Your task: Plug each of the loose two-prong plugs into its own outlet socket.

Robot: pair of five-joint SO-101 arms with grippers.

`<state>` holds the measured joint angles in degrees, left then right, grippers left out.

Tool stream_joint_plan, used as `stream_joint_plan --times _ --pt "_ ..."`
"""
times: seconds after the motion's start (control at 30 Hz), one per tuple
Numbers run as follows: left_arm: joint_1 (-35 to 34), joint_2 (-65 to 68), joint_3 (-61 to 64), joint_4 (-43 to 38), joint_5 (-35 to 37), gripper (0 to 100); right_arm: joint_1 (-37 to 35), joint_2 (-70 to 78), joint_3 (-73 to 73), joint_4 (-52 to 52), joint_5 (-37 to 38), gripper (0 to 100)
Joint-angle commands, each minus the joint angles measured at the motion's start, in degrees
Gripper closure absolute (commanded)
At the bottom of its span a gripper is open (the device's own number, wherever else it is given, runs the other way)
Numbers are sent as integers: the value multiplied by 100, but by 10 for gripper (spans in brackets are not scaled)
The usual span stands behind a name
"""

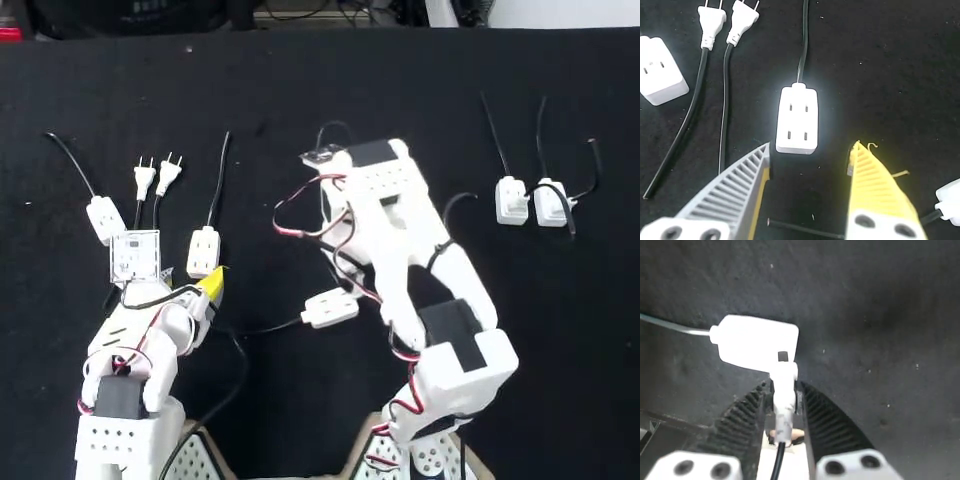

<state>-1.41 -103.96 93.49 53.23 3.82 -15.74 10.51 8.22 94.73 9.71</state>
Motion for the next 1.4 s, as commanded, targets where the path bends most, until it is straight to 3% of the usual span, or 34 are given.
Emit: stream_joint_plan --times 0.0,0.27,0.83,1.03,1.37 --pt "57 -35 -75 -9 -44 748 123 -66 -330 308 -18 988" --pt "40 -35 -75 -9 -53 748 -220 -154 -286 185 -281 988" --pt "22 -35 -75 -9 -53 748 -202 444 -277 26 -448 988" --pt "22 -35 -75 -9 -53 748 -193 391 75 -466 -853 988" --pt "22 -35 -75 -9 -53 748 -193 400 400 -774 -818 988"
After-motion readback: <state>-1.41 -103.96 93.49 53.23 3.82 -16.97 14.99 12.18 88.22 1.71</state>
